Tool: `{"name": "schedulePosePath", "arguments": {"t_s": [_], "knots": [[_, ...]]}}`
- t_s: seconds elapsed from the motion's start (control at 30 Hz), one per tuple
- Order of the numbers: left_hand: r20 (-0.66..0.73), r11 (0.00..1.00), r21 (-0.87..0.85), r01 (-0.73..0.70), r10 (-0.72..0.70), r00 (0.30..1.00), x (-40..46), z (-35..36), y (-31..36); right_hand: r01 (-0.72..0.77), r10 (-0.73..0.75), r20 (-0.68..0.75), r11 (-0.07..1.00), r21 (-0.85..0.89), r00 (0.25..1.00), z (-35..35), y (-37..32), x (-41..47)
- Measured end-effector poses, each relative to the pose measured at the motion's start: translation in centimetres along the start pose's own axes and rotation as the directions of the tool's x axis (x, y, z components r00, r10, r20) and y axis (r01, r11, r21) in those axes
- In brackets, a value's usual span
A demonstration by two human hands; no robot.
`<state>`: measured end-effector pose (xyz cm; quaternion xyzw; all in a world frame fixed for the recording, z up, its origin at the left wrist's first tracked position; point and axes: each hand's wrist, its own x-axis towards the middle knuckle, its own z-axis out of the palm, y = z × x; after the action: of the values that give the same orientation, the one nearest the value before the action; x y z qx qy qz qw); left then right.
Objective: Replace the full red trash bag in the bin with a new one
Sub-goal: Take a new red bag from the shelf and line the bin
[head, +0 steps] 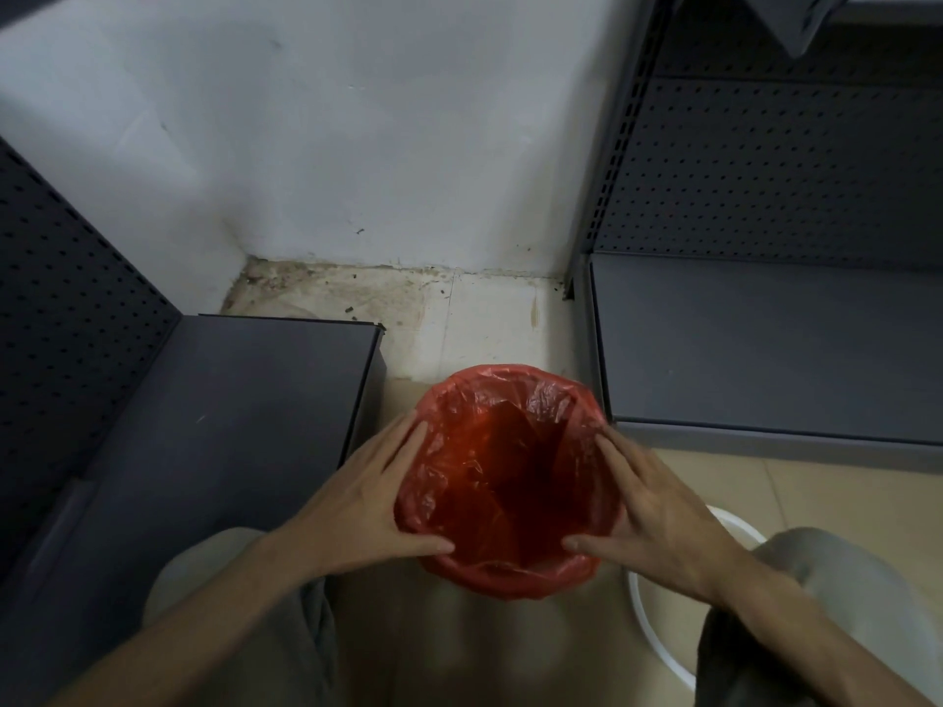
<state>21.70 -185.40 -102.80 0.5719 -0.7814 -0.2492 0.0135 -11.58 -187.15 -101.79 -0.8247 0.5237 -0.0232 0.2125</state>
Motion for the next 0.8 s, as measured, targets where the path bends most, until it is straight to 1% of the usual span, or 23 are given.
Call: {"name": "schedulePosePath", "arguments": {"t_s": [0.13,0.23,0.4,0.57,0.7,0.8], "knots": [[-0.006,0.994,-0.105,-0.007,0.006,1.0,-0.1,0.1,-0.2,0.051,-0.057,0.05,0.993,0.107,0.997,0.1,0.6,-0.2],[-0.017,0.996,-0.087,0.003,-0.005,1.0,0.9,0.2,-0.4,0.087,-0.095,0.062,0.989,0.121,0.994,-0.4,0.9,0.7],[-0.019,0.999,-0.033,0.043,-0.043,0.999,2.8,-0.4,-1.3,0.015,-0.036,0.136,0.989,0.148,0.99,-1.0,1.5,3.2],[-0.057,0.996,-0.051,0.075,-0.078,0.995,5.0,-1.7,-2.6,0.007,-0.024,0.124,0.991,0.133,0.992,-1.2,1.9,6.8],[-0.062,0.992,-0.115,0.052,-0.06,0.996,5.4,-2.2,-2.6,-0.007,-0.007,0.129,0.995,0.104,0.992,-1.1,2.4,7.8],[-0.06,0.992,-0.091,0.084,-0.089,0.994,5.2,-2.2,-2.4,-0.016,0.006,0.08,0.991,0.131,0.997,-1.0,2.4,7.2]]}}
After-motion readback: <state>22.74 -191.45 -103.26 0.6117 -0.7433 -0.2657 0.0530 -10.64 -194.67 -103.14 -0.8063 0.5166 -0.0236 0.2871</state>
